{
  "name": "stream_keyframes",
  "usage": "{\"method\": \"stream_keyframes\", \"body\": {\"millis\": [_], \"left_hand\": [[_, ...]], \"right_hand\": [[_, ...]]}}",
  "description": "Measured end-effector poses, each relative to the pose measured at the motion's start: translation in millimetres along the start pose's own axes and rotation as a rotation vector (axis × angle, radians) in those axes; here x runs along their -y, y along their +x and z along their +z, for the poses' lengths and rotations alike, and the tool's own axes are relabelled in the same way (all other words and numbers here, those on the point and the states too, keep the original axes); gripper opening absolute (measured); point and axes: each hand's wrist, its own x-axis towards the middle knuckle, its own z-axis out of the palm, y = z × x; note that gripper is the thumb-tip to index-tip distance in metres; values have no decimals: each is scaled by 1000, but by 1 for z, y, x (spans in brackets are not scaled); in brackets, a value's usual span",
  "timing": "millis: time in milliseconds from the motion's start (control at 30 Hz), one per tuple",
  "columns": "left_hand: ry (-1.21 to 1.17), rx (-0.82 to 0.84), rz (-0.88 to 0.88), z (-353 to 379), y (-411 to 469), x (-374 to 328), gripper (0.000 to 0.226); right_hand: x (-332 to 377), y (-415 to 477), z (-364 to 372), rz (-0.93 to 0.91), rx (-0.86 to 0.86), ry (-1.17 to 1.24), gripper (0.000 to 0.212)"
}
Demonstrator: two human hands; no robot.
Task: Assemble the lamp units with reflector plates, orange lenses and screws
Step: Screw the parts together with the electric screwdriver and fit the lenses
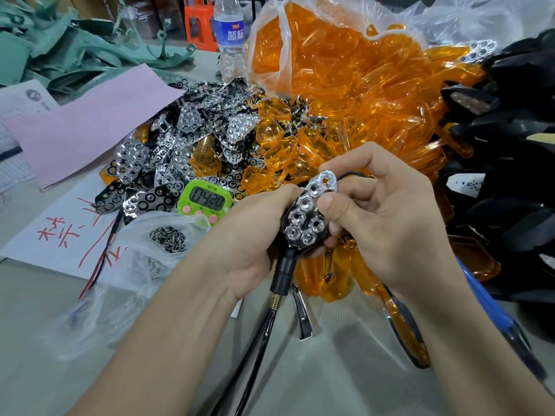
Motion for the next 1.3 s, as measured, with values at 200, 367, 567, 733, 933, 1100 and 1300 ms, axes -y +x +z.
{"method": "stream_keyframes", "body": {"millis": [200, 367, 567, 733, 933, 1100, 1300], "left_hand": [[-63, 14, -89, -1, 2, 2, 38], [-135, 88, -114, -4, 4, 6, 32], [-195, 181, -76, -1, 7, 9, 28], [-203, 332, 25, 1, -1, 9, 40], [-26, 308, 208, 6, -3, 18, 62], [64, 241, 247, 8, 0, 17, 53], [96, 135, 254, 11, 2, 19, 53]], "right_hand": [[-2, -4, 8, 0, -89, -115, 30], [-3, -5, 7, -85, -134, -369, 31], [-3, -2, 9, -88, -138, -422, 31], [-4, -3, 4, -61, -190, -477, 37], [-4, -3, -2, 36, -159, -418, 37], [-7, -5, 1, 22, -232, -453, 38], [-6, -12, 27, -108, -399, -722, 21]]}}
